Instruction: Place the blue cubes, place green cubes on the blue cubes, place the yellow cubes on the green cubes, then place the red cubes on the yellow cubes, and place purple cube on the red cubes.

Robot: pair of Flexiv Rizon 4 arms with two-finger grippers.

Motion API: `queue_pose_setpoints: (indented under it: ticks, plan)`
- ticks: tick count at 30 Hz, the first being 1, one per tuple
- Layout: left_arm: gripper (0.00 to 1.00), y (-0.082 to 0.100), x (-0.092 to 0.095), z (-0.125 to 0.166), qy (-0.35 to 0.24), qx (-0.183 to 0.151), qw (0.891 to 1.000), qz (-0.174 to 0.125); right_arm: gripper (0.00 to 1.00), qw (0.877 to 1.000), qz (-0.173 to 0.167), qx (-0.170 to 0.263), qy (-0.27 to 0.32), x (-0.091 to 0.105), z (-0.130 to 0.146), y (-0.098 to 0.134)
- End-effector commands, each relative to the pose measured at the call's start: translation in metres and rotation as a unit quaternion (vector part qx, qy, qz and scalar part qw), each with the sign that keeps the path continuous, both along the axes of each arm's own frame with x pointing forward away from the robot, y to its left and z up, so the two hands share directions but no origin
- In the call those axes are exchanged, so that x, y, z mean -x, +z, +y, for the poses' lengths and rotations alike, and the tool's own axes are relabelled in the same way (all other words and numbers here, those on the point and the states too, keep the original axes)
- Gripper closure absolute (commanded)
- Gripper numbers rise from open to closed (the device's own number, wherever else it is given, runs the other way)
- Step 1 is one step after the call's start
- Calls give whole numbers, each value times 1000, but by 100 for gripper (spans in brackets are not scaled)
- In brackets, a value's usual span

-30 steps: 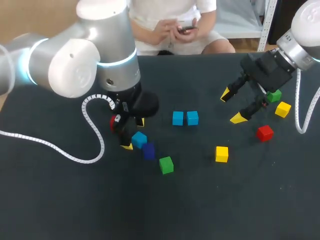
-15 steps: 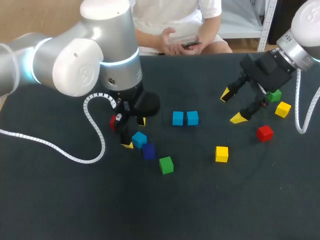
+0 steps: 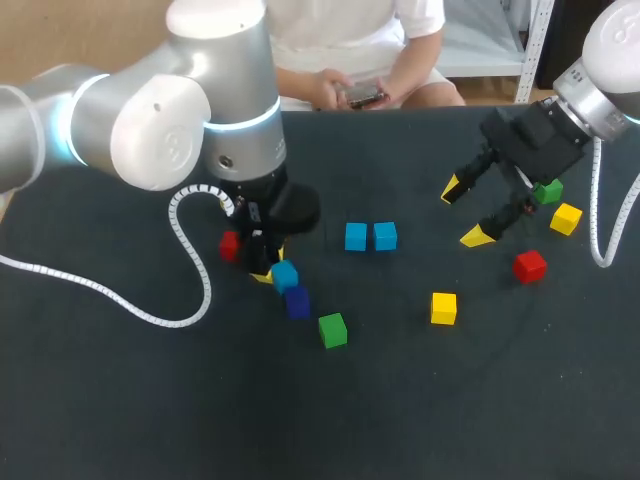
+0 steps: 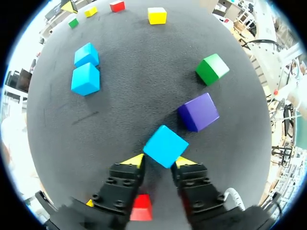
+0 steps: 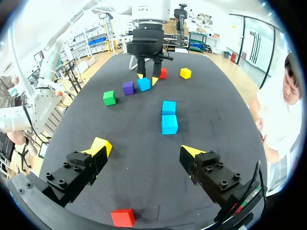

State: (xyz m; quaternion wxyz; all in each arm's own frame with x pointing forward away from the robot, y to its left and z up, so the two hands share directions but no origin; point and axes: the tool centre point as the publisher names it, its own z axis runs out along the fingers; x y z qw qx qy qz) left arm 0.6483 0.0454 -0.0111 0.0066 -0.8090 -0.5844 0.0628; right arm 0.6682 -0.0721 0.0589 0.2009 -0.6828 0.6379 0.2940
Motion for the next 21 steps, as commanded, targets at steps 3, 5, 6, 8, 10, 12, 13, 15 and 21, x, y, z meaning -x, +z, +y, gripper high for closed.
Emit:
queue_pose_setpoints:
  ticks: [3, 5, 6, 8, 10, 12, 13, 15, 21]
  plan:
    - [87, 2, 9, 3, 4, 2, 1000, 0, 0, 1000, 0, -1, 0, 0, 0, 0]
    - [64, 3, 13, 4, 7, -1, 1000, 1, 0, 1000, 0, -1, 0, 0, 0, 0]
    - [2, 4, 14, 5, 9, -2, 1000, 2, 0, 1000, 0, -1, 0, 0, 0, 0]
    - [0, 5, 14, 7, 8, -5, 1000, 0, 0, 1000, 0, -1, 0, 0, 0, 0]
    - [0, 9, 12, 6, 6, -12, 1000, -3, 0, 1000, 0, -1, 0, 0, 0, 0]
    - [0, 15, 12, 3, 7, -14, 1000, -3, 0, 1000, 0, -1, 0, 0, 0, 0]
    - [0, 17, 12, 1, 12, -18, 1000, 2, 0, 1000, 0, -1, 0, 0, 0, 0]
    - [0, 20, 11, -1, 37, -24, 999, 22, 0, 1000, 0, -1, 0, 0, 0, 0]
    - [0, 20, 14, -6, 60, -13, 998, 21, 0, 1000, 0, -1, 0, 0, 0, 0]
